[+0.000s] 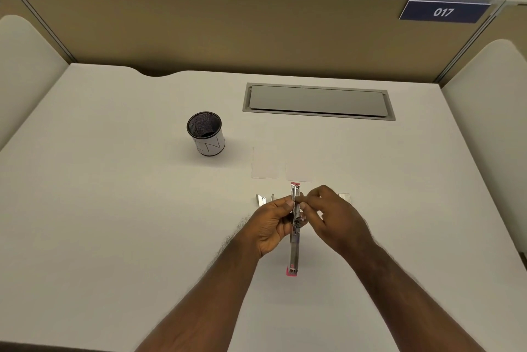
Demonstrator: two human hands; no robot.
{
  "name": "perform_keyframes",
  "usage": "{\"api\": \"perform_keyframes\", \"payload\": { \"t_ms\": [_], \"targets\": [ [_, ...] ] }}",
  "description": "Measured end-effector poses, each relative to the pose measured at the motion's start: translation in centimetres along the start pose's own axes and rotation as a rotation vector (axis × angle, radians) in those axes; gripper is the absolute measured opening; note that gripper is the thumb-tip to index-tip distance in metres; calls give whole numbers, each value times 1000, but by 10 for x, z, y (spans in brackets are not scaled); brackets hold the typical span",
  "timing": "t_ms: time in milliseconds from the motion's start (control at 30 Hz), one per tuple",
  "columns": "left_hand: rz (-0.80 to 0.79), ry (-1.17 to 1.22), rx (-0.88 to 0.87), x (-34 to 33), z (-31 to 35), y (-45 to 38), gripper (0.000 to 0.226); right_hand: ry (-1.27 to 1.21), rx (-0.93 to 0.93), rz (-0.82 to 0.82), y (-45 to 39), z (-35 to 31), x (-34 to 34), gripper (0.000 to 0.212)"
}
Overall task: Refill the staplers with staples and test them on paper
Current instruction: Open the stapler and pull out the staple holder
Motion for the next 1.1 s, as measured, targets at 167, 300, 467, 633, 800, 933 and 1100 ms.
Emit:
{"api": "perform_keyframes", "payload": {
  "t_ms": [167, 300, 467, 633, 800, 933, 1100],
  "targets": [
    [16, -15, 5, 3, 0, 1, 28, 172, 47, -58, 0, -4, 6, 26],
    [27, -19, 6, 4, -2, 0, 28, 272, 117, -138, -2, -5, 11, 26],
    [19, -14, 2, 5, -1, 0, 28, 246, 135, -157, -1, -7, 13, 24],
    [4, -24, -19, 4, -1, -3, 27, 55, 13, -94, -11, -5, 11, 13],
    [-44, -68, -20, 2, -5, -4, 27, 41, -128, -171, -18, -7, 6, 5],
    [-19, -92, -10, 3, -7, -6, 25, 64, -231, -178, -21, -8, 3, 7],
    [0, -116, 15, 4, -11, -8, 22, 76, -321, -196, -27, -10, 3, 6]
  ]
}}
Point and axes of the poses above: each hand's wrist, its own y-axis away from the middle knuckle, its own x-axis out of the back of the hand, z = x × y, the point moved 1 cm from there along -y, towards the middle knuckle, and after that the axes turned 11 degrees about -y, right-handed, at the moved point
